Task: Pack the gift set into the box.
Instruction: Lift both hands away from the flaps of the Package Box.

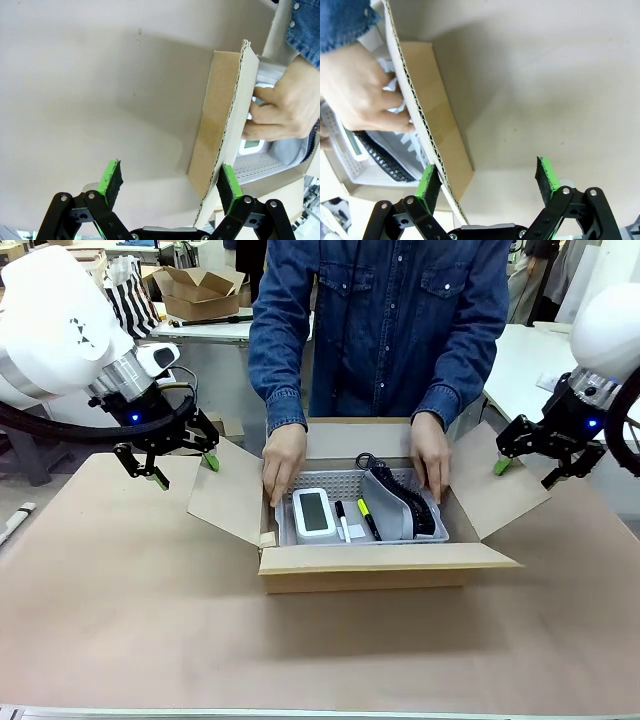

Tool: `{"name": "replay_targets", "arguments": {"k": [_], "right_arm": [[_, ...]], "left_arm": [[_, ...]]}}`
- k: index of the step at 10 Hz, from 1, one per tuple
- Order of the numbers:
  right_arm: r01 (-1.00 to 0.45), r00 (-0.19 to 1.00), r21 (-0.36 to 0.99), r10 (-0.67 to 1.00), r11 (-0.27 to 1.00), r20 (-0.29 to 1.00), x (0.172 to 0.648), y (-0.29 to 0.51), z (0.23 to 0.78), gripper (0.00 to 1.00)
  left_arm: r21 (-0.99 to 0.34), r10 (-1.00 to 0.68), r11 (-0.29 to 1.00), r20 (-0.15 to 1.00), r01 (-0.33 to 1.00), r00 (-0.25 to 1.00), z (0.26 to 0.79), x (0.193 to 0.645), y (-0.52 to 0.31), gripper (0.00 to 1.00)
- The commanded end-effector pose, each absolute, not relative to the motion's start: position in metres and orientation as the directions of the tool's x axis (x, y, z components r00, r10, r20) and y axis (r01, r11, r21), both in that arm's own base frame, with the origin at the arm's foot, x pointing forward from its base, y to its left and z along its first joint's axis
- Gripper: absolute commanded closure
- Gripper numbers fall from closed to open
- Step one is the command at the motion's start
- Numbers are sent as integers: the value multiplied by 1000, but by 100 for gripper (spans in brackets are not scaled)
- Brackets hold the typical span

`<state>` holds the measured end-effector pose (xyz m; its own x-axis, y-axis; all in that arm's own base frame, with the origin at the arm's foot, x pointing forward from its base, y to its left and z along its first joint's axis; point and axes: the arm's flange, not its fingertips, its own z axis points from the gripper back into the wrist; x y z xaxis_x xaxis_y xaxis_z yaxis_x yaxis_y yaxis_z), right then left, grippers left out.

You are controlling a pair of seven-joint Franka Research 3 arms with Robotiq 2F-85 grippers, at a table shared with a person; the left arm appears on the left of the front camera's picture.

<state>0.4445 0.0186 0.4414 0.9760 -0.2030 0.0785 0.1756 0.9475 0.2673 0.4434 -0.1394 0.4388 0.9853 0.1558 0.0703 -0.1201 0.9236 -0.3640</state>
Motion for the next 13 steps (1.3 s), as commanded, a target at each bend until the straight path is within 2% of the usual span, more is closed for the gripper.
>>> {"name": "replay_targets", "arguments": {"k": [1, 13], "right_arm": [[184, 975, 241, -208, 953, 76, 443, 18, 442, 0], [184, 975, 241, -208, 953, 76, 443, 18, 442, 0]], "left_arm": [[-349, 171, 927, 77, -134, 982, 441, 443, -140, 0], [-349, 171, 927, 77, -134, 982, 441, 443, -140, 0]]}}
